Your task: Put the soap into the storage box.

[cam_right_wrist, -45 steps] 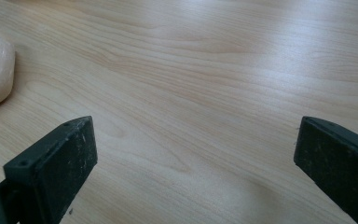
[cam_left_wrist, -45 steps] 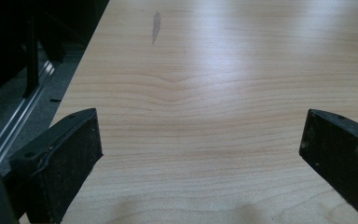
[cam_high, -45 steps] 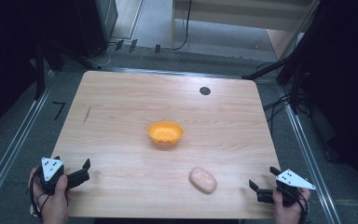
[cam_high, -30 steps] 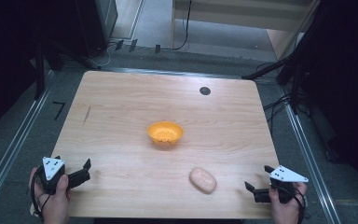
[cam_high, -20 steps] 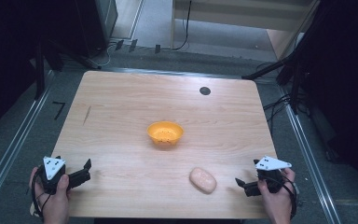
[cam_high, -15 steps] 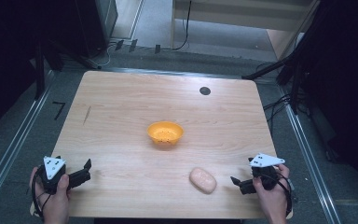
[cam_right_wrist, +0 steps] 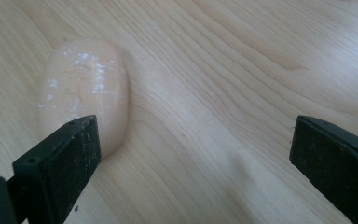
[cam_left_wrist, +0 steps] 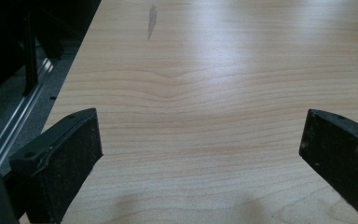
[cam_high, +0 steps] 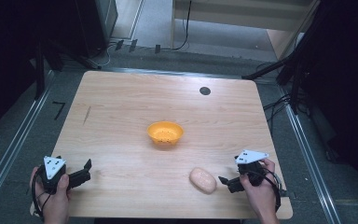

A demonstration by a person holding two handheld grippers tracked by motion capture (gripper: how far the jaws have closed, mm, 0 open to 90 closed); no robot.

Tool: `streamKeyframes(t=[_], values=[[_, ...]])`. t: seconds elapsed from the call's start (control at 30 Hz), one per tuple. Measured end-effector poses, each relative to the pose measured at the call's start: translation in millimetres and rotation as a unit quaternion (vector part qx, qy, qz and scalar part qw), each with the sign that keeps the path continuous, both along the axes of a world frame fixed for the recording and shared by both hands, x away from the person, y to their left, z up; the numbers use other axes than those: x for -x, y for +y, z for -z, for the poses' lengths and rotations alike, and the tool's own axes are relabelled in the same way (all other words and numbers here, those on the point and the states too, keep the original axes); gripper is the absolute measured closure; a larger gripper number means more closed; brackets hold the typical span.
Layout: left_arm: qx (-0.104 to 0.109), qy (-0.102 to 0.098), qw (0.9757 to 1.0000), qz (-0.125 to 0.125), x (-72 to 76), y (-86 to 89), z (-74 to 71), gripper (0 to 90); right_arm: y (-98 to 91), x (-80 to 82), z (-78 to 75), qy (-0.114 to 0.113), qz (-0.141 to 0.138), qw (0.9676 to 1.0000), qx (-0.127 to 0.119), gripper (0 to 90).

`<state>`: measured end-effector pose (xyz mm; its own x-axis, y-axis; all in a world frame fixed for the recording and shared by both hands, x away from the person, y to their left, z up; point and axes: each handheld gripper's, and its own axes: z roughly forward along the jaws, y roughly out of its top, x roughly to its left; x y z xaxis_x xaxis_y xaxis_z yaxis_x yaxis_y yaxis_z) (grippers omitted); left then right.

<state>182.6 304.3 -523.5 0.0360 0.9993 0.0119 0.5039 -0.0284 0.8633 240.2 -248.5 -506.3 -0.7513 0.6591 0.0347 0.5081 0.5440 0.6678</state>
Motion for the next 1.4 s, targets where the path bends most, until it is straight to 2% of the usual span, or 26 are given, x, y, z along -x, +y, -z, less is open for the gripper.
streamKeyframes(t=[0.23, 0.37, 0.8, 1.1, 1.23, 1.4], values=[[0.001, 0.000, 1.0000, 0.001, -0.1, 0.1, 0.0, 0.0, 16.4, -1.0, -0.8, 0.007, -0.023, 0.9997, 0.006, 2.2], [0.001, 0.001, 1.0000, 0.002, -0.3, 0.0, 0.0, 0.0, 23.6, -0.7, -0.6, 0.018, -0.031, 0.9993, 0.006, 2.3], [0.004, 0.003, 1.0000, 0.002, -0.2, 0.4, -0.1, 0.0, 42.5, 1.8, 3.6, 0.047, -0.046, 0.9978, 0.013, 4.6], [0.005, 0.002, 1.0000, 0.001, -0.2, 0.6, 0.0, 0.0, 61.7, 7.1, 7.0, 0.058, -0.057, 0.9959, 0.038, 8.9], [0.005, 0.002, 1.0000, 0.002, -0.2, 0.5, 0.0, 0.0, 66.0, 8.3, 7.9, 0.059, -0.056, 0.9956, 0.046, 12.6], [0.005, 0.002, 1.0000, 0.002, -0.3, 0.7, 0.0, 0.0, 70.3, 8.1, 11.9, 0.065, -0.059, 0.9947, 0.053, 12.9]])
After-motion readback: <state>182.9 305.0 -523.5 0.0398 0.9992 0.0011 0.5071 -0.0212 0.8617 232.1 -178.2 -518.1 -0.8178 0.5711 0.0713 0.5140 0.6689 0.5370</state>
